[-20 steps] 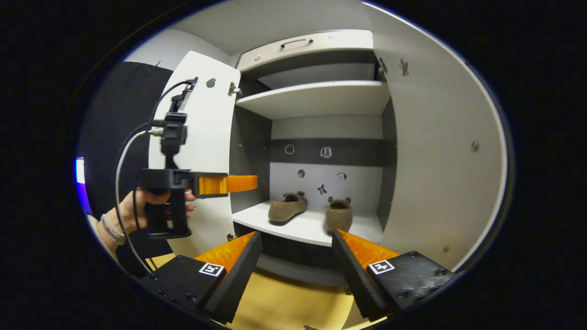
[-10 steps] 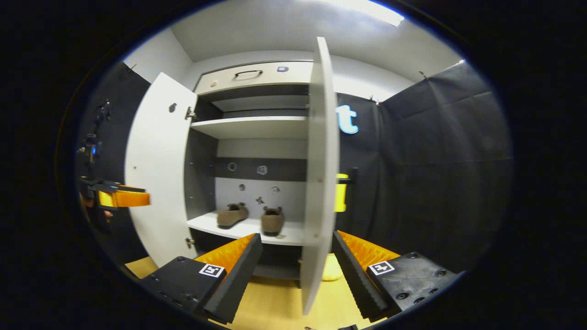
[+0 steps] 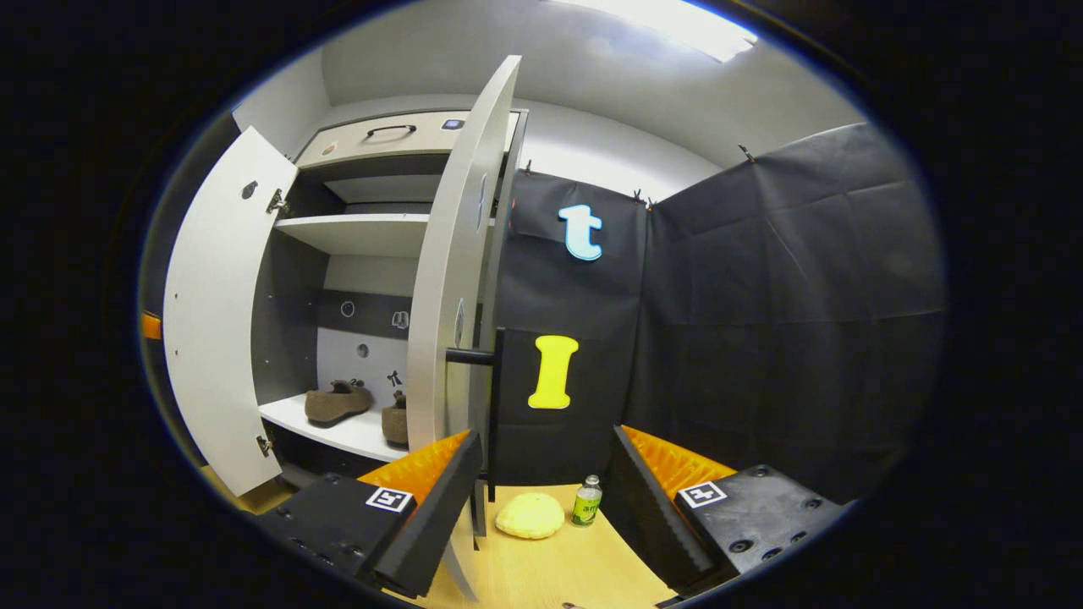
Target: Grab one shoe with the right hand and put it into the shoe cabinet, grab the other shoe with the left hand and put it into the shoe cabinet; then close the right door with the right hand and the left door with the left hand.
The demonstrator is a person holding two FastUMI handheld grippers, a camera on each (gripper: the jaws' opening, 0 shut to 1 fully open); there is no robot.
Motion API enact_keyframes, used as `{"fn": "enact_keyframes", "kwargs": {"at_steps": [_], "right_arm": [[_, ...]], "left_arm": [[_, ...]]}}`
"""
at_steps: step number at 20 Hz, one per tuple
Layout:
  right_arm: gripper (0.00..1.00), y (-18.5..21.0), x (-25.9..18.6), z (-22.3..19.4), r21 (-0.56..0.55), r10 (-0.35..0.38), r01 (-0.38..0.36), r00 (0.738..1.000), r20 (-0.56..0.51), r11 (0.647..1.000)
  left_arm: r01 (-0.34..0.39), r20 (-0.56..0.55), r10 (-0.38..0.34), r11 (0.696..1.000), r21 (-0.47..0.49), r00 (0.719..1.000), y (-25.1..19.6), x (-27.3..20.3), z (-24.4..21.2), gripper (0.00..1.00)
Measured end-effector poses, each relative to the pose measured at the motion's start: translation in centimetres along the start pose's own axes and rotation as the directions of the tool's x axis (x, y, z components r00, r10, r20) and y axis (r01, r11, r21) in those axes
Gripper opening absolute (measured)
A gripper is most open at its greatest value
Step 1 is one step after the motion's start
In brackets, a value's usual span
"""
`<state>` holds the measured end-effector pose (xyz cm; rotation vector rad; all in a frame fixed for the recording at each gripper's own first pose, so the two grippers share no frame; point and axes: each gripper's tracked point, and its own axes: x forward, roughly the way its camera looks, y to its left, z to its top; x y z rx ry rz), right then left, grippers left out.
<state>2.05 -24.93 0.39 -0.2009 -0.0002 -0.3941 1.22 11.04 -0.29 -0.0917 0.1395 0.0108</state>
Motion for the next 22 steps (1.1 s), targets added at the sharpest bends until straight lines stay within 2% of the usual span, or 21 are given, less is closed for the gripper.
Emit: {"fn": "enact_keyframes", "kwargs": {"at_steps": [2,5,9,12,15,18,22], "right_arm": [[0.95,0.5,0.3,0.1,0.016,0.041,-0.040,0.999,-0.007,0.999],[0.95,2.5,0.3,-0.3,0.113,0.112,-0.108,0.993,-0.025,0.988],[0.95,6.8,0.4,-0.2,0.120,0.226,-0.224,0.974,-0.005,0.967],[0.95,10.6,1.0,-0.1,0.130,0.320,-0.316,0.947,-0.007,0.940],[0.95,13.5,2.6,0.2,0.127,0.359,-0.359,0.933,0.023,0.924],[0.95,17.3,4.1,0.1,0.168,0.419,-0.418,0.907,0.032,0.893],[0.99,22.0,6.8,0.3,0.118,0.440,-0.444,0.896,0.061,0.888]], "left_arm": [[-0.052,-0.002,0.052,0.999,-0.010,0.999,2.0,-0.6,0.1,0.94],[-0.115,0.001,0.115,0.993,-0.013,0.993,4.5,-1.5,0.4,0.94],[-0.192,0.006,0.192,0.981,-0.010,0.981,7.5,-2.3,0.9,0.95],[-0.202,0.014,0.203,0.979,-0.022,0.979,7.8,-2.5,1.3,0.95],[-0.221,0.015,0.222,0.975,-0.033,0.975,8.2,-2.5,1.0,0.95],[-0.239,0.007,0.240,0.969,-0.062,0.971,9.2,-2.4,0.3,0.95],[-0.274,0.001,0.275,0.958,-0.087,0.961,11.3,-1.6,-0.7,0.95]]}}
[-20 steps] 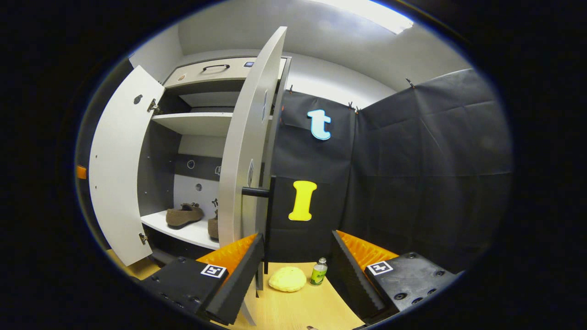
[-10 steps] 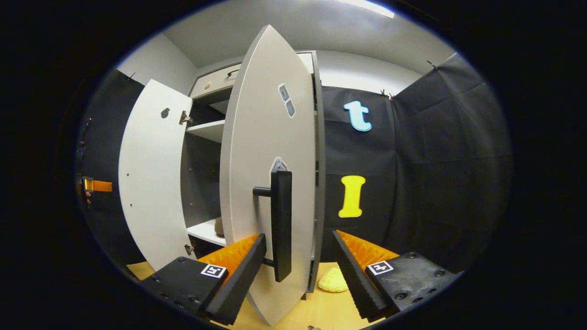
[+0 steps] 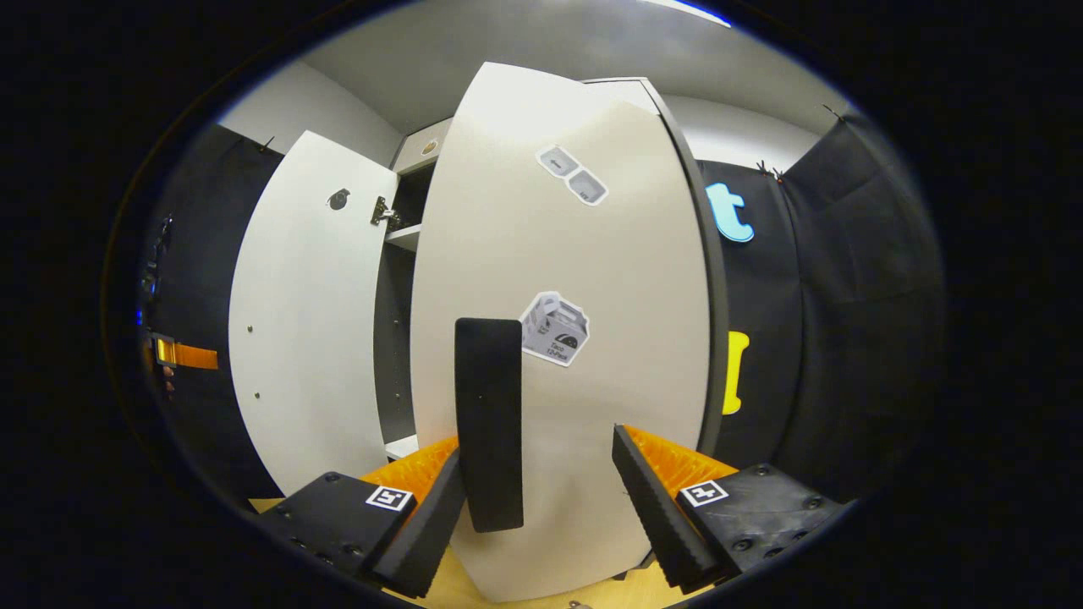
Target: Grab one shoe with the right hand and put it into the shoe cabinet, grab the other shoe with the left hand and put it into the shoe cabinet; then close the right door with the right hand and the left door with the left hand.
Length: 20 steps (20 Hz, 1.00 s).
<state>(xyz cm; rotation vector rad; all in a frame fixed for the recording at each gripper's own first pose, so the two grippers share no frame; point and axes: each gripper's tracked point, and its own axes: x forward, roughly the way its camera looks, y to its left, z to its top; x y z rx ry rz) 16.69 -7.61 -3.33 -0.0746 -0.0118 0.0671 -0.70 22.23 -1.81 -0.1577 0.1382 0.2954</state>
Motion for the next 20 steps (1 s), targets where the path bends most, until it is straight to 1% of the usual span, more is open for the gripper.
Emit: {"fn": "enact_keyframes", "kwargs": {"at_steps": [3,7,8,9,11,12,14,16,18,20], "right_arm": [[0.97,1.0,1.9,-0.3,-0.008,0.008,-0.008,1.000,0.006,1.000],[0.98,1.6,3.4,-1.2,0.078,0.045,-0.045,0.999,-0.003,0.996],[0.98,1.6,4.1,-1.3,0.080,0.037,-0.037,0.999,0.002,0.996],[0.98,1.6,4.2,-1.5,0.058,0.030,-0.030,1.000,0.002,0.998],[0.98,2.0,3.4,-0.9,0.012,0.034,-0.034,0.999,0.009,0.999],[0.96,2.4,3.4,-0.5,0.001,0.042,-0.042,0.999,0.019,0.999],[0.98,2.1,2.5,0.3,-0.036,0.026,-0.025,0.999,0.035,0.999],[0.98,1.9,0.9,0.7,-0.041,0.029,-0.028,0.999,0.033,0.999],[0.98,1.9,-0.4,1.2,-0.038,0.046,-0.045,0.998,0.032,0.998],[0.97,1.5,-1.5,1.4,-0.046,0.048,-0.047,0.998,0.030,0.998]], "left_arm": [[0.014,-0.011,-0.014,1.000,-0.023,1.000,0.3,1.4,-0.4,0.95],[0.051,-0.003,-0.051,0.997,-0.050,0.999,-1.1,2.7,-0.5,0.95],[0.050,0.000,-0.050,0.998,-0.046,0.999,-1.0,2.8,-0.5,0.95],[0.063,0.003,-0.063,0.997,-0.049,0.998,-1.1,2.9,-0.4,0.95],[0.088,-0.006,-0.089,0.993,-0.076,0.996,-1.6,3.0,-0.7,0.93],[0.098,-0.002,-0.098,0.991,-0.087,0.995,-1.8,3.1,-0.7,0.93],[0.106,-0.001,-0.106,0.990,-0.095,0.994,-2.6,3.0,-1.1,0.93],[0.128,-0.003,-0.129,0.988,-0.091,0.992,-4.3,3.0,-1.5,0.94],[0.173,-0.004,-0.175,0.980,-0.100,0.985,-6.8,3.2,-1.7,0.94],[0.225,-0.011,-0.228,0.967,-0.117,0.974,-9.2,3.8,-2.3,0.94]]}}
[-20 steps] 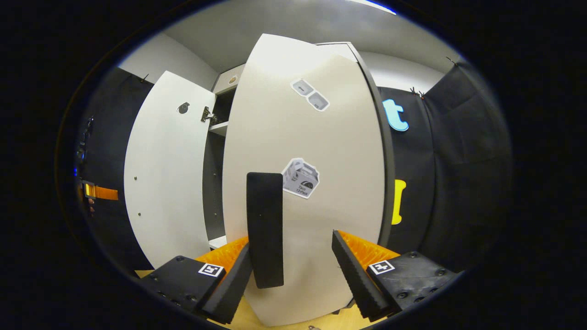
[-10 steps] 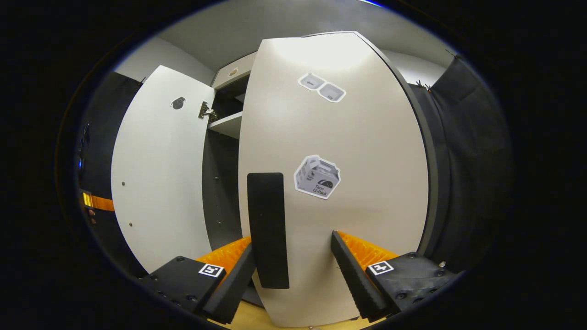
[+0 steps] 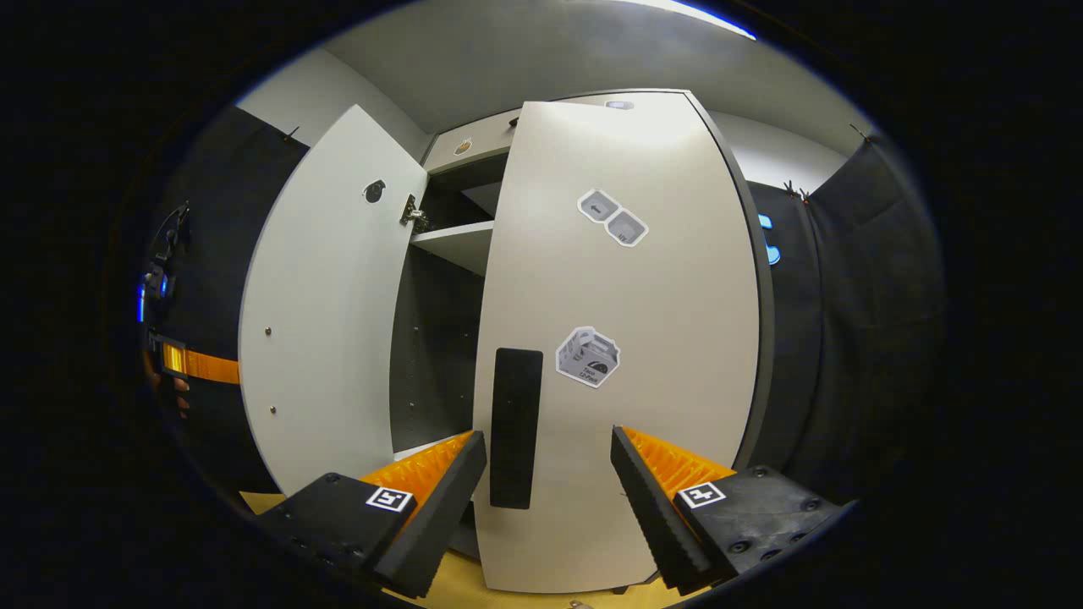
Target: Grab one shoe with the right hand and put it into the shoe cabinet, grab the other shoe with the left hand and put it into the shoe cabinet; then close the right door with the right hand and the left door with the left hand.
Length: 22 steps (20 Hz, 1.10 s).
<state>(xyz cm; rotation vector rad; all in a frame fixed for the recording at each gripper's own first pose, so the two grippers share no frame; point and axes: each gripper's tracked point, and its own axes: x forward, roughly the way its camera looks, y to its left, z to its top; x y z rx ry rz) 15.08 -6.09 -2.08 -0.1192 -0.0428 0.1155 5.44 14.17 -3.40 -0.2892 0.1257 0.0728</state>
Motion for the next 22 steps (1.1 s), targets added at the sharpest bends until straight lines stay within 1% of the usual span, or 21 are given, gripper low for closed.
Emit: {"fn": "enact_keyframes", "kwargs": {"at_steps": [2,3,4,7,8,12,14,16,20,22], "right_arm": [[0.97,-0.3,-0.8,-0.1,0.004,0.001,-0.001,1.000,-0.008,1.000],[0.98,-0.5,-1.1,-0.1,0.012,0.004,-0.004,1.000,-0.013,1.000],[0.97,-0.8,-1.4,-0.2,0.017,0.007,-0.006,1.000,-0.017,1.000],[0.98,-1.9,-2.2,-0.1,0.006,0.002,-0.002,1.000,-0.020,1.000],[0.98,-2.2,-2.3,0.0,0.003,-0.001,0.001,1.000,-0.020,1.000],[0.98,-3.3,-2.3,0.2,0.014,-0.006,0.006,1.000,-0.020,1.000],[0.98,-3.8,-2.8,0.5,0.020,-0.008,0.008,1.000,-0.019,1.000],[0.98,-4.1,-3.2,0.7,0.023,-0.012,0.012,1.000,-0.016,1.000],[0.97,-4.2,-4.2,0.8,0.039,-0.014,0.015,1.000,-0.026,0.999],[0.98,-3.6,-4.8,0.8,0.051,-0.010,0.011,0.999,-0.032,0.999]], "left_arm": [[0.047,-0.009,-0.047,0.999,0.010,0.999,-1.8,1.3,-0.4,0.94],[0.063,-0.011,-0.062,0.998,0.015,0.998,-2.7,1.9,-0.6,0.99],[0.075,-0.004,-0.075,0.997,0.014,0.997,-3.3,2.4,-0.7,0.94],[0.119,-0.004,-0.119,0.993,-0.007,0.993,-5.7,4.6,-1.4,0.93],[0.124,-0.014,-0.124,0.992,0.005,0.992,-6.3,5.4,-1.9,0.94],[0.108,-0.057,-0.102,0.987,0.120,0.993,-8.1,8.7,-3.4,0.94],[0.131,-0.059,-0.125,0.984,0.123,0.990,-9.7,9.1,-4.0,0.94],[0.144,-0.054,-0.138,0.983,0.118,0.989,-10.3,9.3,-3.6,0.94],[0.110,-0.065,-0.101,0.980,0.168,0.993,-10.2,7.5,-3.7,0.94],[0.116,-0.074,-0.104,0.977,0.179,0.992,-10.5,6.3,-3.9,0.94]]}}
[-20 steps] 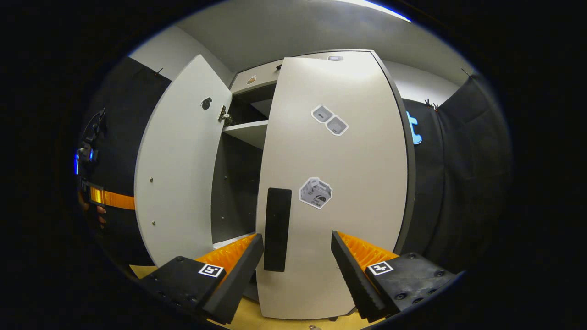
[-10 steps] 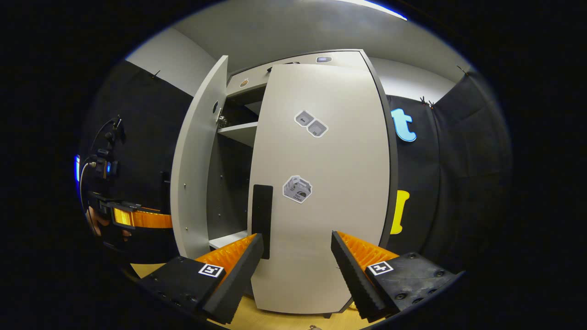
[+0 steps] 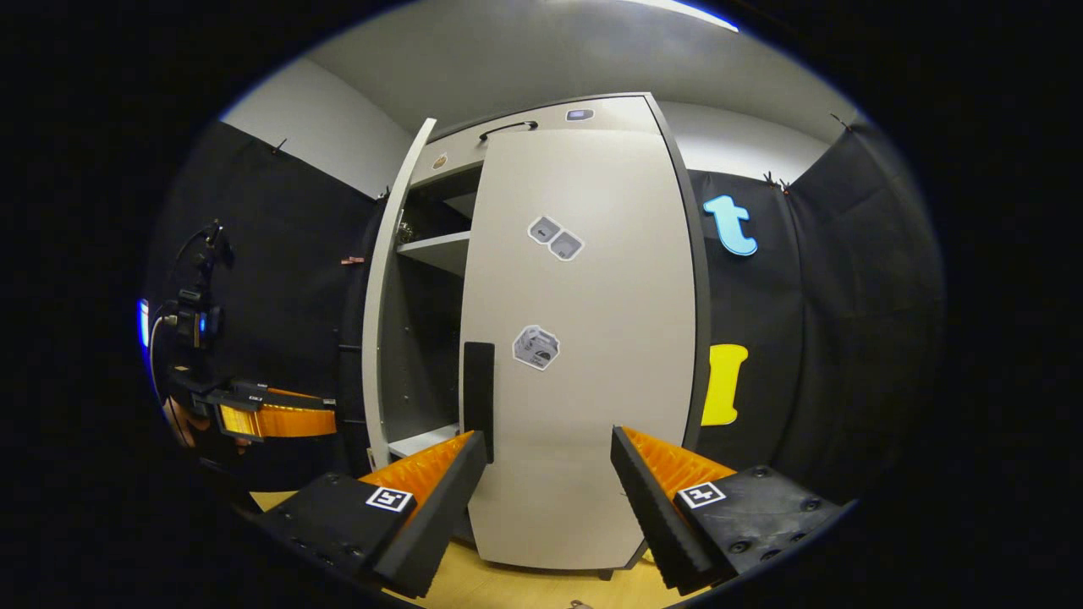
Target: Grab one shoe with the right hand and put it into the shoe cabinet, grab the other shoe with the left hand and put it into the shoe cabinet; then close the right door with the right hand and the left door with the left hand.
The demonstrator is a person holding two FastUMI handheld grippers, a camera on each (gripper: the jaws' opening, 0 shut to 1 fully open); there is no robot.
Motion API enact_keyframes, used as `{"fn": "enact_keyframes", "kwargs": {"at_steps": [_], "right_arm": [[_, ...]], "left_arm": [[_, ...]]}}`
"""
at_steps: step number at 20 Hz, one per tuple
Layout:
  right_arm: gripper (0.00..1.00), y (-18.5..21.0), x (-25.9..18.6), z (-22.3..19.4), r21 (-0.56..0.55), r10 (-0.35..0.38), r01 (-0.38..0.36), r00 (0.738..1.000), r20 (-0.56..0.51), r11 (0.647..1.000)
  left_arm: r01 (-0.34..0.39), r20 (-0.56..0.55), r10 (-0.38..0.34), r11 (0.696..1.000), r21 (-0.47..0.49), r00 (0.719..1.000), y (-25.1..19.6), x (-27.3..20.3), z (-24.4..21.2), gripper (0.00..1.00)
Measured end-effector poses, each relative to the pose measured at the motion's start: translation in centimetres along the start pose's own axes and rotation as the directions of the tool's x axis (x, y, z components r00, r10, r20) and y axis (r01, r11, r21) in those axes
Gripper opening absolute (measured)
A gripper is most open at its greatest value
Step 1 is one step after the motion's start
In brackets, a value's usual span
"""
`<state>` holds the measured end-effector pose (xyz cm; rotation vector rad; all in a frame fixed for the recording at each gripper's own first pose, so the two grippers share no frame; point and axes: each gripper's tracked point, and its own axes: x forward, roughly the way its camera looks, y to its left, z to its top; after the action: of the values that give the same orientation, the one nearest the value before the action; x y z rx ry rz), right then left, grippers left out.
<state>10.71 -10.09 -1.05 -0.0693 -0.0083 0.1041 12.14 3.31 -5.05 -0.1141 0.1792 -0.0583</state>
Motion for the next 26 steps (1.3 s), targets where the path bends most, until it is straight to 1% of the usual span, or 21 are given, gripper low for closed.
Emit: {"fn": "enact_keyframes", "kwargs": {"at_steps": [3,5,8,10,12,15,16,17,18,21,25,26], "right_arm": [[0.98,1.3,-1.1,0.0,0.006,0.000,0.000,1.000,-0.007,1.000],[0.98,2.3,-1.6,0.2,-0.002,0.000,0.000,1.000,-0.008,1.000],[0.98,3.7,-2.4,0.5,-0.013,-0.011,0.011,1.000,-0.004,1.000],[0.98,4.6,-3.0,0.6,-0.013,-0.018,0.018,1.000,-0.012,1.000],[0.98,5.2,-3.7,0.4,-0.014,-0.029,0.028,0.999,-0.027,0.999],[0.98,5.5,-4.8,0.3,-0.024,-0.058,0.057,0.998,-0.039,0.998],[0.98,5.6,-5.1,0.3,-0.025,-0.067,0.066,0.997,-0.041,0.997],[0.98,5.7,-5.4,0.3,-0.025,-0.074,0.073,0.996,-0.043,0.997],[0.98,5.8,-5.5,0.3,-0.024,-0.081,0.080,0.996,-0.047,0.996],[0.98,6.0,-6.3,0.0,-0.024,-0.101,0.100,0.993,-0.055,0.995],[0.98,6.5,-6.9,0.4,-0.008,-0.117,0.117,0.992,-0.045,0.993],[0.98,6.5,-7.0,0.6,-0.004,-0.118,0.118,0.992,-0.042,0.993]], "left_arm": [[-0.018,0.004,0.018,1.000,0.025,1.000,0.0,-2.0,0.2,0.94],[-0.030,0.020,0.030,0.999,0.021,0.999,0.0,-2.6,0.9,0.94],[-0.013,0.042,0.012,1.000,0.021,0.999,-0.9,-3.2,1.9,0.94],[-0.011,0.051,0.008,0.999,0.051,0.999,-1.2,-3.7,2.2,0.94],[0.013,0.048,-0.016,0.998,0.068,0.999,-1.7,-4.0,1.9,0.94],[0.052,0.051,-0.054,0.997,0.049,0.997,-2.2,-4.5,1.5,0.94],[0.062,0.051,-0.064,0.997,0.038,0.997,-2.3,-4.7,1.5,0.97],[0.072,0.054,-0.074,0.997,0.032,0.996,-2.3,-4.8,1.6,0.94],[0.081,0.055,-0.082,0.996,0.030,0.995,-2.3,-4.8,1.6,0.94],[0.084,0.069,-0.086,0.996,0.037,0.994,-2.1,-5.2,2.0,0.94],[0.085,0.086,-0.091,0.994,0.076,0.992,-2.4,-5.5,2.4,0.94],[0.097,0.087,-0.104,0.992,0.081,0.991,-2.9,-5.6,2.3,0.95]]}}
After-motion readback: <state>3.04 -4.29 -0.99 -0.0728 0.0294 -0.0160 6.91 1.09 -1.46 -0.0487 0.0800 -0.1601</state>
